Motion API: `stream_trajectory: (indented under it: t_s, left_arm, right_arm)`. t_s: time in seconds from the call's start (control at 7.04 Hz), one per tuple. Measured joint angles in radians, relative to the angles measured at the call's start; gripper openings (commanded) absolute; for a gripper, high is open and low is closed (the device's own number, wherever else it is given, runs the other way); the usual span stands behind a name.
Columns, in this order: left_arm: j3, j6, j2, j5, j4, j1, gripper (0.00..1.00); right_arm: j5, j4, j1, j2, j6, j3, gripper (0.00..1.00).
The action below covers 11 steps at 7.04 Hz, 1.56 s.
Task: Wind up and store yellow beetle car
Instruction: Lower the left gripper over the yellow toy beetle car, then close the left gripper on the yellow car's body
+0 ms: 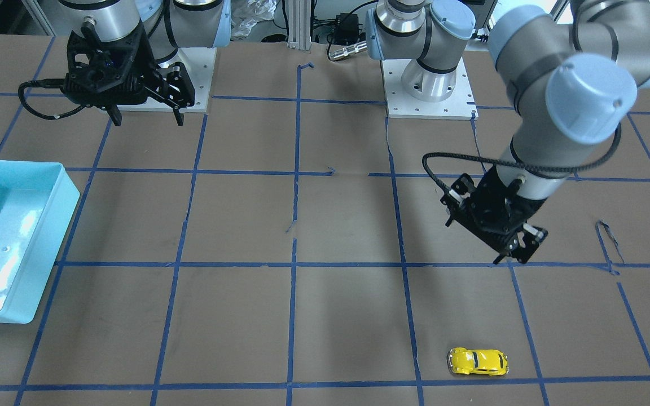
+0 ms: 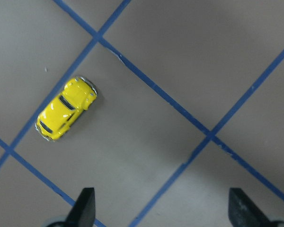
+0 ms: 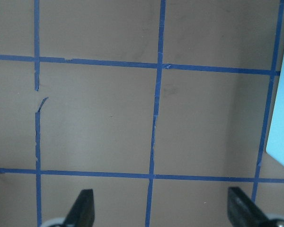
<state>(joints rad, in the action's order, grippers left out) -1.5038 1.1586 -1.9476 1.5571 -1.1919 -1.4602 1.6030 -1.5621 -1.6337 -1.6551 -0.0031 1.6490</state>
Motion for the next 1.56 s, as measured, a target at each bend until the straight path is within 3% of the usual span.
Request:
stream_trajectory:
  t_s: [0.43, 0.71, 1.42, 1.56]
  left_arm:
    - [0.233, 0.281, -0.258, 0.005, 0.014, 0.024, 1.00]
    - [0.324, 0.373, -0.364, 0.012, 0.011, 0.027, 1.00]
    - [0.336, 0.521, -0.421, 0.059, -0.064, 0.026, 1.00]
    - [0.334, 0.534, -0.422, 0.059, -0.067, 0.026, 0.85]
  right_arm:
    - [0.004, 0.000, 0.000, 0.000, 0.000, 0.000, 1.00]
    - [0.006, 0.001, 0.000, 0.000, 0.000, 0.000, 1.00]
    - [0.006, 0.001, 0.000, 0.000, 0.000, 0.001, 1.00]
    - [0.006, 0.001, 0.000, 0.000, 0.000, 0.001, 1.00]
